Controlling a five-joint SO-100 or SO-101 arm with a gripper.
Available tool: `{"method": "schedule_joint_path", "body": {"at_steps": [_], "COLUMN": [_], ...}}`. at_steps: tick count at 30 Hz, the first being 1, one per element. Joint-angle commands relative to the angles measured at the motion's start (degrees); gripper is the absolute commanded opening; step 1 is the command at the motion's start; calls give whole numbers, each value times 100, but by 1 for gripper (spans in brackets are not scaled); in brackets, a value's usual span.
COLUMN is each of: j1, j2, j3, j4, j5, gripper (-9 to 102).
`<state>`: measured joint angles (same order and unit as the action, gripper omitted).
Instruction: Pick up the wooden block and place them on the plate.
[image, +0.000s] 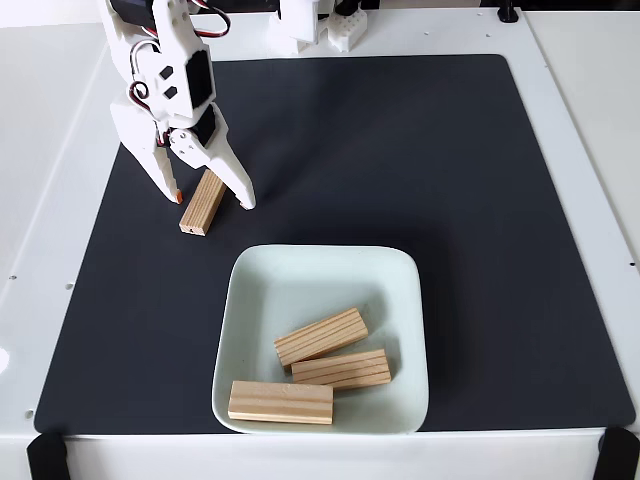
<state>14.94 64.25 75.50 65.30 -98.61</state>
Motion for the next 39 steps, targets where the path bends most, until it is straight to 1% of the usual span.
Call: {"method": "schedule_joint_path", "body": {"at_steps": [1, 7, 13, 16, 19, 26, 35, 37, 39], "j1": [-193, -439, -554, -571, -563, -527, -510, -571, -598], "j2": [70, 123, 123, 123, 114, 62, 325, 633, 1072], "j3": [-158, -141, -132, -132, -132, -123, 255, 422, 606], "j4": [-44, 9, 9, 9, 18, 18, 35, 149, 431], "j5": [255, 527, 571, 563, 536, 536, 492, 501, 536], "gripper": [40, 40, 40, 37, 29, 0, 0, 0, 0]}}
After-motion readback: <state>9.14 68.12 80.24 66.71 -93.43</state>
